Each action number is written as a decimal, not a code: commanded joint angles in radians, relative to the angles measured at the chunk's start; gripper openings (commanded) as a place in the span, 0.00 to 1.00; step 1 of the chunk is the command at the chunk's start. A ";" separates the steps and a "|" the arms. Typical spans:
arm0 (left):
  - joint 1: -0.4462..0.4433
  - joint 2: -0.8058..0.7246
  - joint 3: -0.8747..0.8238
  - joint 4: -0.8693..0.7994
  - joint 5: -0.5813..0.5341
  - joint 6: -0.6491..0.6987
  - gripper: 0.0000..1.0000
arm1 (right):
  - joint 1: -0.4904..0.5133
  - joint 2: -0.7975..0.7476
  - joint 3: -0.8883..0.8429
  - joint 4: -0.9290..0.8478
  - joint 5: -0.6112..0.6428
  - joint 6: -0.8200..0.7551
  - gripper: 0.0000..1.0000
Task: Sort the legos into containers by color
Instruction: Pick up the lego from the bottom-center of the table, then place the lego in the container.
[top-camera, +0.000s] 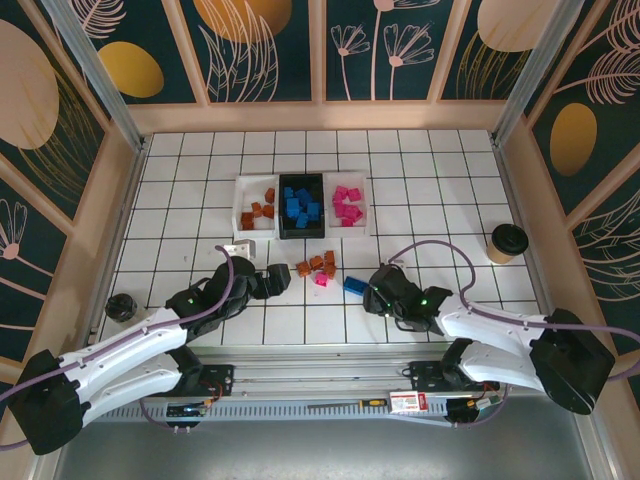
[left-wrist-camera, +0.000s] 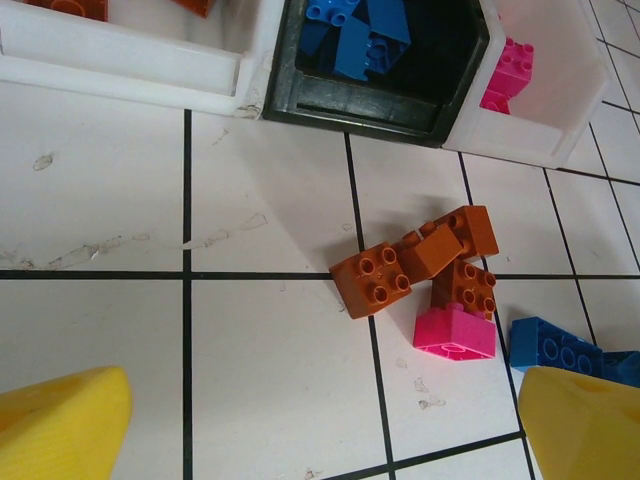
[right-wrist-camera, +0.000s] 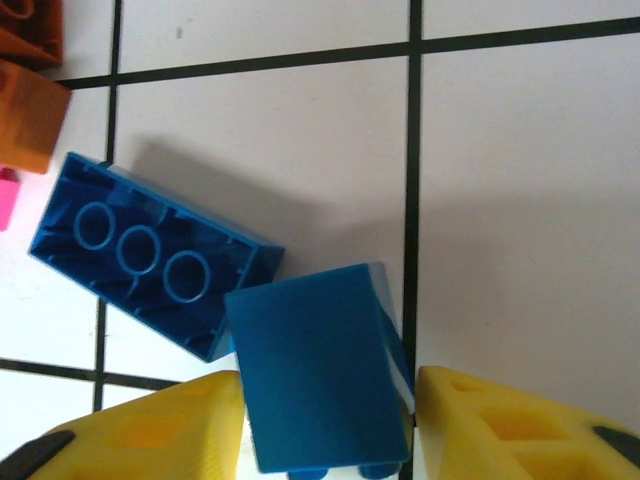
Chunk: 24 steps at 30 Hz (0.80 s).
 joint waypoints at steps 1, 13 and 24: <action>0.000 0.005 -0.001 0.018 0.003 -0.011 0.99 | 0.006 0.020 0.005 0.006 0.065 0.009 0.47; 0.000 -0.006 0.004 -0.001 -0.010 -0.008 0.99 | -0.010 -0.019 0.125 -0.067 0.166 -0.100 0.20; 0.000 -0.031 -0.002 -0.022 -0.024 -0.019 0.99 | -0.030 0.388 0.605 0.151 -0.017 -0.360 0.17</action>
